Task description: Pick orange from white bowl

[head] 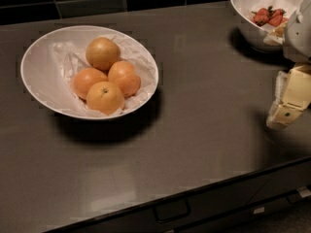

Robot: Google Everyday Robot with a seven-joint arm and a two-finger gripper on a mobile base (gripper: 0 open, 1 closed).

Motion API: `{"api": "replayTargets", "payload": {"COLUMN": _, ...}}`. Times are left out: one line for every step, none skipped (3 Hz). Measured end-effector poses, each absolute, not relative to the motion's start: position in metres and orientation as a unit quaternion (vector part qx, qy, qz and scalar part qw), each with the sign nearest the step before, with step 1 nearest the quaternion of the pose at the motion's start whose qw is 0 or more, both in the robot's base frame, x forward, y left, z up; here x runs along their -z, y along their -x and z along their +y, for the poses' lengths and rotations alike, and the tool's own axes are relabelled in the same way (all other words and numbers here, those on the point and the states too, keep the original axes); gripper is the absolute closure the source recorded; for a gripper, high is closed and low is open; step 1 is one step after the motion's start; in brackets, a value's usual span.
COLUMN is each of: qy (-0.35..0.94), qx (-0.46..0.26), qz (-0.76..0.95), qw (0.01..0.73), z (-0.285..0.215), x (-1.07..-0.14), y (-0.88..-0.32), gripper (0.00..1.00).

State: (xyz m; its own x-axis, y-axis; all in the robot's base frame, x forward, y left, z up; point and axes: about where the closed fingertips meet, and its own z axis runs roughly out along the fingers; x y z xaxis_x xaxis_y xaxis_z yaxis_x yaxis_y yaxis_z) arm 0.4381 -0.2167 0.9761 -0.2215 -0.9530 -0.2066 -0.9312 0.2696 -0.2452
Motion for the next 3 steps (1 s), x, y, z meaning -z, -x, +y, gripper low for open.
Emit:
{"api": "replayTargets", "payload": {"qy": 0.603, "qx": 0.034, "qz": 0.781, "qw": 0.159, "z": -0.217, "x": -0.976, "y": -0.438, "gripper": 0.00}}
{"api": "replayTargets", "payload": {"qy": 0.640, "qx": 0.042, "qz": 0.752, "qw": 0.154, "z": -0.182, "x": -0.985, "y": -0.449, "gripper": 0.00}}
{"api": "replayTargets", "payload": {"qy": 0.674, "qx": 0.043, "qz": 0.721, "qw": 0.157, "z": -0.146, "x": -0.992, "y": -0.462, "gripper": 0.00}}
